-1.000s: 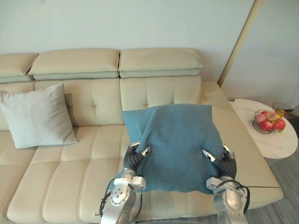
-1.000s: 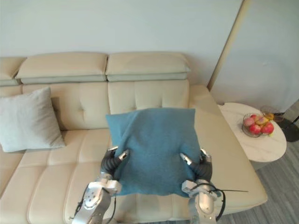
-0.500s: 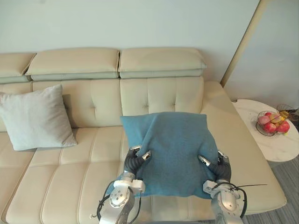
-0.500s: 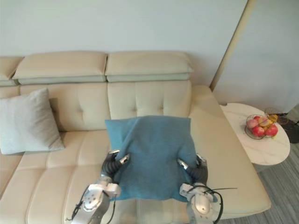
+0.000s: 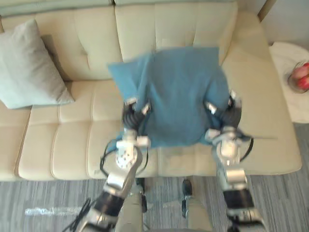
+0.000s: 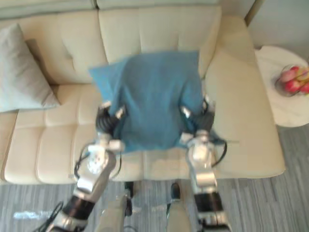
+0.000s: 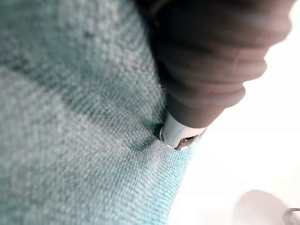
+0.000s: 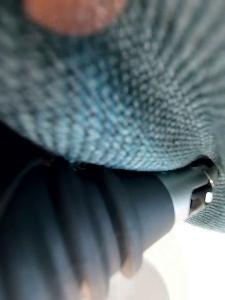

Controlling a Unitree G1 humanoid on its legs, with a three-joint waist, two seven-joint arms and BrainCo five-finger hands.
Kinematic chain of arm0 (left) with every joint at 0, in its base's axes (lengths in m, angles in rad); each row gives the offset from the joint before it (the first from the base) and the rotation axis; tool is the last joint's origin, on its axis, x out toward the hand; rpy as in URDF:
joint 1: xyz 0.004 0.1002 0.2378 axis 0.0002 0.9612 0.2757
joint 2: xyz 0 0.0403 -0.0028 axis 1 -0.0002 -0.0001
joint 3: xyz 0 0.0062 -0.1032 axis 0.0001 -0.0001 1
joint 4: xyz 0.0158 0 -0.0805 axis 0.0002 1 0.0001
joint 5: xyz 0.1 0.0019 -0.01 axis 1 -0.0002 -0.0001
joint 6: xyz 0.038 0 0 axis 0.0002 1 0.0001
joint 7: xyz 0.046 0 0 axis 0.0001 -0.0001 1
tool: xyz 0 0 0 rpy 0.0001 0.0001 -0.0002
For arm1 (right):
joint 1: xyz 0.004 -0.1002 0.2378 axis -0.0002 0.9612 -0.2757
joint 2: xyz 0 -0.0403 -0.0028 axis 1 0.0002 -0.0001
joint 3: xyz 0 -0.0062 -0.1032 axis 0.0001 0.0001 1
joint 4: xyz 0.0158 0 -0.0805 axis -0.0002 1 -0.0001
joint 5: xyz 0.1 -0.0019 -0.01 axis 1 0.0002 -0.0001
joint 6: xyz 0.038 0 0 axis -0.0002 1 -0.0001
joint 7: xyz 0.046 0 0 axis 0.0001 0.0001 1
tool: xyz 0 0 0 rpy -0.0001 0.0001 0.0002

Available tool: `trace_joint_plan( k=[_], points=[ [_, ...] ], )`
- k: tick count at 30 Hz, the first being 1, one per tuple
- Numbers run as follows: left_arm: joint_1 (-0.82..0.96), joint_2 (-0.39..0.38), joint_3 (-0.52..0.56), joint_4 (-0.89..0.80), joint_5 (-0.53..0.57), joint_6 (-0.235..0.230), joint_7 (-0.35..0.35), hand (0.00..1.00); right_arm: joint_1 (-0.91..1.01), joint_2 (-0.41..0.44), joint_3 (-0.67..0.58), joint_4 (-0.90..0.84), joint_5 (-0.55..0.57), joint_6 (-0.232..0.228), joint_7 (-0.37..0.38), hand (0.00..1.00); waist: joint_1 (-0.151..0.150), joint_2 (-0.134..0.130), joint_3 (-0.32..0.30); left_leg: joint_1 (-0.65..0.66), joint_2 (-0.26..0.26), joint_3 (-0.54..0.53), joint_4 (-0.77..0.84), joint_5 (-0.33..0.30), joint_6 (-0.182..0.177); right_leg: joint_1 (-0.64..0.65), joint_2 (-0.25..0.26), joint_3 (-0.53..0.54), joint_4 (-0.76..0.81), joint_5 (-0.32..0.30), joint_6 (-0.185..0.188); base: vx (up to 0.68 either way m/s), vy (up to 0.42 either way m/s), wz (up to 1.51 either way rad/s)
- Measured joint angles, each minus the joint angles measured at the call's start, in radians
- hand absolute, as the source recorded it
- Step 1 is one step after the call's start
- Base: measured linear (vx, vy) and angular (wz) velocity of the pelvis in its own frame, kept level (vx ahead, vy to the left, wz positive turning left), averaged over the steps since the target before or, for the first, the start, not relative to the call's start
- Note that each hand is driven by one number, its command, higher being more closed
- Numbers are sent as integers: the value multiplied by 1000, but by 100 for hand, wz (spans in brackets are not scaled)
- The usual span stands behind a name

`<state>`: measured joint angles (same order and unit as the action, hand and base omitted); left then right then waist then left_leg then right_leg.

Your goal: Pick up cushions and gather them together orderly.

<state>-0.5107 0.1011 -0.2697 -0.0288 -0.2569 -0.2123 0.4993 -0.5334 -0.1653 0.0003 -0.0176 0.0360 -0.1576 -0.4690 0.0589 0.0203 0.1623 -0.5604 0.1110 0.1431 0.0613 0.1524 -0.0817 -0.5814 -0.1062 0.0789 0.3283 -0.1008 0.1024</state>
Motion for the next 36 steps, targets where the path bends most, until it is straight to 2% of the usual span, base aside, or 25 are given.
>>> trace_joint_plan(
  k=[4, 8, 9, 10, 12, 14, 16, 21, 24, 26, 33, 36],
  points=[
    [-318, 30, 40, 160, 3, -50, 74, 100, -294, -45, -40, 113, -56, -6, -76, 100, -3, 20, 48, -37, -8, -17, -72, 65, 2, -81, -1, -4, 37, 0, 0, -26, -26, 9],
    [-567, 47, 82, 366, 20, -60, 122, 100, -554, -87, -59, 346, -76, -7, -129, 100, -5, 43, 120, -52, -18, -21, -136, 117, 4, -129, -4, -4, 54, 0, 1, 5, -12, 7],
    [-625, 46, 96, 432, 20, -59, 131, 100, -619, -93, -74, 414, -77, -3, -133, 0, -7, 50, 135, -59, -20, -25, -152, 130, 5, -142, -4, -6, 55, 1, 2, 10, -5, 10],
    [-666, 46, 104, 484, 20, -57, 134, 0, -661, -94, -80, 467, -77, 1, -139, 0, -8, 53, 138, -74, -21, -34, -158, 140, 6, -157, -5, -10, 55, 2, 3, 19, -13, 13],
    [-779, 45, 137, 625, 20, -42, 139, 0, -772, -113, -83, 610, -75, 16, -154, 0, -10, 59, 164, -105, -21, -49, -163, 148, 6, -183, -5, -17, 51, 6, 8, 27, -11, 12],
    [-846, 47, 160, 722, 19, -29, 149, 0, -845, -113, -102, 713, -70, 28, -161, 0, -10, 59, 166, -144, -21, -50, -163, 150, 7, -219, -7, -18, 48, 8, 11, 43, 5, 5],
    [-912, 45, 196, 824, 9, -13, 136, 0, -900, -113, -117, 791, -5, 31, -150, 0, -10, 59, 178, -177, -18, -51, -163, 151, 7, -246, -10, -22, 42, 11, 13, 47, 5, 4],
    [-971, 34, 256, 922, -65, 22, 7, 0, -962, -122, -117, 870, 185, 48, -74, 0, -16, 60, 219, -247, -12, -39, -163, 151, 6, -302, -8, -24, 8, 33, 15, 53, 5, -6],
    [-971, 13, 285, 944, -90, 24, -26, 0, -963, -136, -113, 902, 227, 55, -55, 0, -22, 59, 241, -279, -5, -38, -163, 156, -1, -324, -3, -29, -7, 44, 14, 43, -10, -5],
    [-970, 8, 294, 943, -93, 7, -37, 0, -964, -152, -92, 902, 240, 54, -44, 0, -22, 58, 256, -289, 3, -38, -163, 156, -1, -333, 0, -37, -8, 45, 14, 18, -12, -1],
    [-899, 13, 308, 902, -93, -8, -65, 0, -931, -159, -36, 892, 241, 47, -25, 0, -26, 58, 256, -275, 5, -26, -163, 159, -5, -326, 2, -34, 3, 45, 13, 15, -20, -1],
    [-845, 14, 307, 868, -93, -13, -66, 0, -865, -157, -36, 821, 241, 47, -19, 0, -27, 58, 256, -257, 5, -17, -163, 159, -5, -322, 3, -26, 23, 44, 12, 1, -10, -3]
  ],
)
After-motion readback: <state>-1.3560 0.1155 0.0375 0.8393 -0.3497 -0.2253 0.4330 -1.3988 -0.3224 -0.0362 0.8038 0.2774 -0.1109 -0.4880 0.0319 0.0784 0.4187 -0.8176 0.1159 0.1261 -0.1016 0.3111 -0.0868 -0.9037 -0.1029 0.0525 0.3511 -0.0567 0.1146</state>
